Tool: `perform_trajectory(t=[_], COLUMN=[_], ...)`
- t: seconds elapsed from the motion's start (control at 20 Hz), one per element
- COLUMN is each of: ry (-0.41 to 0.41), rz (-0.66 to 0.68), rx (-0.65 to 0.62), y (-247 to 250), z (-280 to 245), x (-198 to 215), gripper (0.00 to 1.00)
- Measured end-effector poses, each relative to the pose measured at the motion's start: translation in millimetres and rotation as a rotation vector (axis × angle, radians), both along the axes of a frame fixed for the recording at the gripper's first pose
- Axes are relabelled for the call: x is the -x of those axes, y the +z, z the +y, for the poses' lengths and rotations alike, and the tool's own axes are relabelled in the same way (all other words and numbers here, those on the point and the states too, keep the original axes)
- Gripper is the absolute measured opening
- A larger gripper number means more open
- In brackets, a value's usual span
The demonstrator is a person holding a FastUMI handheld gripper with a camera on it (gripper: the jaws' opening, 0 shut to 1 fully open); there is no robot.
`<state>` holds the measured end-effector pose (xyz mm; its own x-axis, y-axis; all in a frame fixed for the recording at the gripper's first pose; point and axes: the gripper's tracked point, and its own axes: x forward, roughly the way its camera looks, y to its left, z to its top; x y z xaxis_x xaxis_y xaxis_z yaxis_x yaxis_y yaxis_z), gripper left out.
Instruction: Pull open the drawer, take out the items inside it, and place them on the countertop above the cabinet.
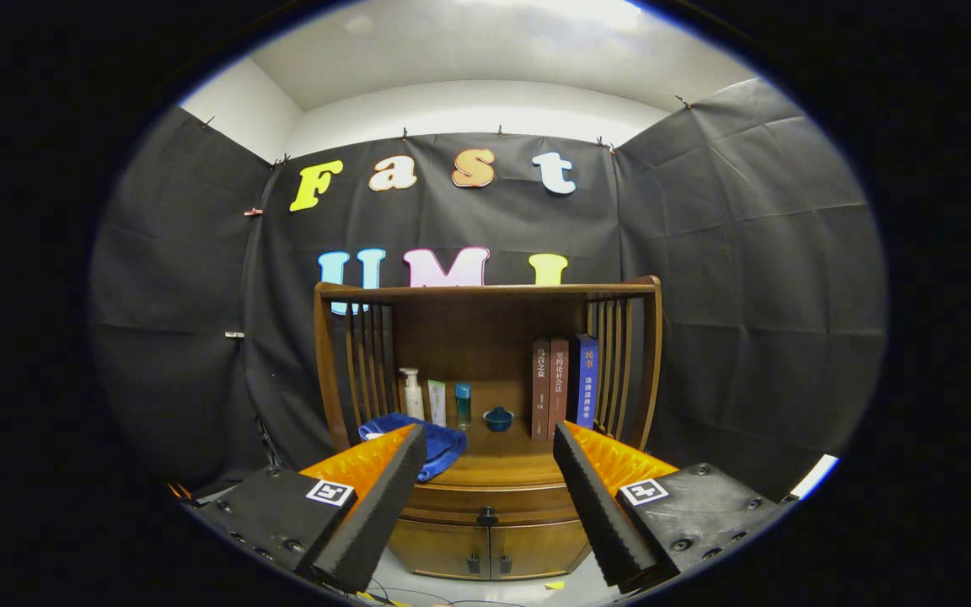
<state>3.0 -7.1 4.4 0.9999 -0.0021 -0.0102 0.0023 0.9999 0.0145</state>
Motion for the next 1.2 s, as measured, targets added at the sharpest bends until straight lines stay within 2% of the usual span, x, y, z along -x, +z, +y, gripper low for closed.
perform_trajectory(t=[0.85, 1.05, 1.2], ry=[0.022, 0.022, 0.033], rz=[-0.006, -0.002, 0.039], rx=[-0.014, -0.054, -0.058], y=[-5, -31, -69], z=[1, 6, 11], x=[4, -5, -18], gripper=[0.99, 0.99, 0.99])
